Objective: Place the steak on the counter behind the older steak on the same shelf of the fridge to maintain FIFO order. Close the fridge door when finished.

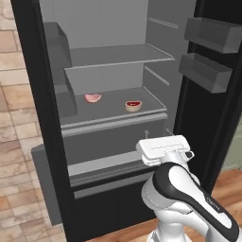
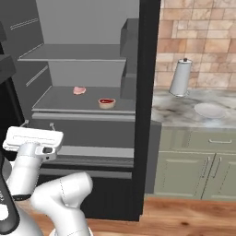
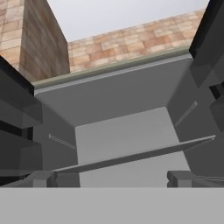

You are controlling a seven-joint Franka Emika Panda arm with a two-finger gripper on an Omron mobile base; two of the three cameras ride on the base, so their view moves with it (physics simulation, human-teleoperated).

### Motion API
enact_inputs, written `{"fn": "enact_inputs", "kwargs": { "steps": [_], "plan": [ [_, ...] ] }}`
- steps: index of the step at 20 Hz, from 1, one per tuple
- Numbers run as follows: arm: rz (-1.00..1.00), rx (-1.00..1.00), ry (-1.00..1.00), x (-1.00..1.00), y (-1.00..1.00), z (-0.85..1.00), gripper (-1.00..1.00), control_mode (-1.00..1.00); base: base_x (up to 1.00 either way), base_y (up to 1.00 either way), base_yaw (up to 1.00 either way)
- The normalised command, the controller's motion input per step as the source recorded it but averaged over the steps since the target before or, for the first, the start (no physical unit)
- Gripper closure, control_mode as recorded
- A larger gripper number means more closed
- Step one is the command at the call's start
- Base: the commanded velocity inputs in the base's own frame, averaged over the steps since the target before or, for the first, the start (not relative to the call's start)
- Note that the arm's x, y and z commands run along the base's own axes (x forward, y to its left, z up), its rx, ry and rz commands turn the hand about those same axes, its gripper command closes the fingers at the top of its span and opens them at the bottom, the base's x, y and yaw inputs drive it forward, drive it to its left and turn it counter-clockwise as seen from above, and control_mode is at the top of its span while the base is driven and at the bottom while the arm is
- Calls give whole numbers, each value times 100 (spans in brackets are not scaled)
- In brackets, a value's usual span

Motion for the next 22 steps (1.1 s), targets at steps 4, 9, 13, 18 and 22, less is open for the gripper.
{"fn": "enact_inputs", "kwargs": {
  "steps": [4,9,13,18,22],
  "plan": [
    [0,0,0,0,0,0,-100,100,0,9,0],
    [0,0,0,0,0,0,-100,100,0,9,2],
    [0,0,0,0,0,0,-100,100,-1,3,3],
    [0,0,0,0,0,0,-100,100,-30,4,5],
    [0,0,0,0,0,0,-100,100,-7,7,5]
  ]
}}
